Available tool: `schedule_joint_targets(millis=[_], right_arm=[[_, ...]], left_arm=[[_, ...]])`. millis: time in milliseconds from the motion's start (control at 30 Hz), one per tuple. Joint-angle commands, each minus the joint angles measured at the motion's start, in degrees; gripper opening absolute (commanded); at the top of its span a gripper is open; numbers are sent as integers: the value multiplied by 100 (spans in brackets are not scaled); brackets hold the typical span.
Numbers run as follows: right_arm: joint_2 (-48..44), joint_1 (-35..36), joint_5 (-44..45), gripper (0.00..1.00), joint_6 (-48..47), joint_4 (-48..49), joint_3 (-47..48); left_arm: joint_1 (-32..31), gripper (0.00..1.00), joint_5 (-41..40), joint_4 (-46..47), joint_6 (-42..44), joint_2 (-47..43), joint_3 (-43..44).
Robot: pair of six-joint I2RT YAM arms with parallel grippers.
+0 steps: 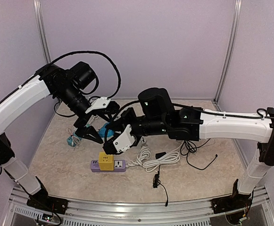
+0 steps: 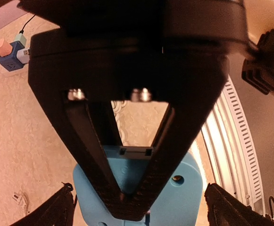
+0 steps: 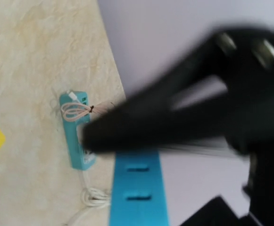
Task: Insert the plug
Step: Pick up the plug from the center of the board.
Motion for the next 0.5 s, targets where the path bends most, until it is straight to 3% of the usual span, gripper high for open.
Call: schedule_joint_targets(millis=[0, 200, 300, 367, 467], right_arm=[[-295, 26, 194, 0, 2001, -152, 356], [-361, 11, 307, 0, 5097, -1424, 952], [-224, -49, -99, 0, 6438, -2358, 1445], [-163, -62, -483, 0, 7100, -2676, 1553], [-80, -64, -818, 0, 8025, -2763, 1536]], left_arm=[[3, 99, -409, -1305, -606, -345, 147], [170, 99, -1454, -1145, -1196, -1090, 383], [191, 99, -2092, -945, -1356, -1597, 274], [192, 99, -2328, -541, -1549, -1930, 14], [146, 98, -2043, 528, -1889, -2683, -767]])
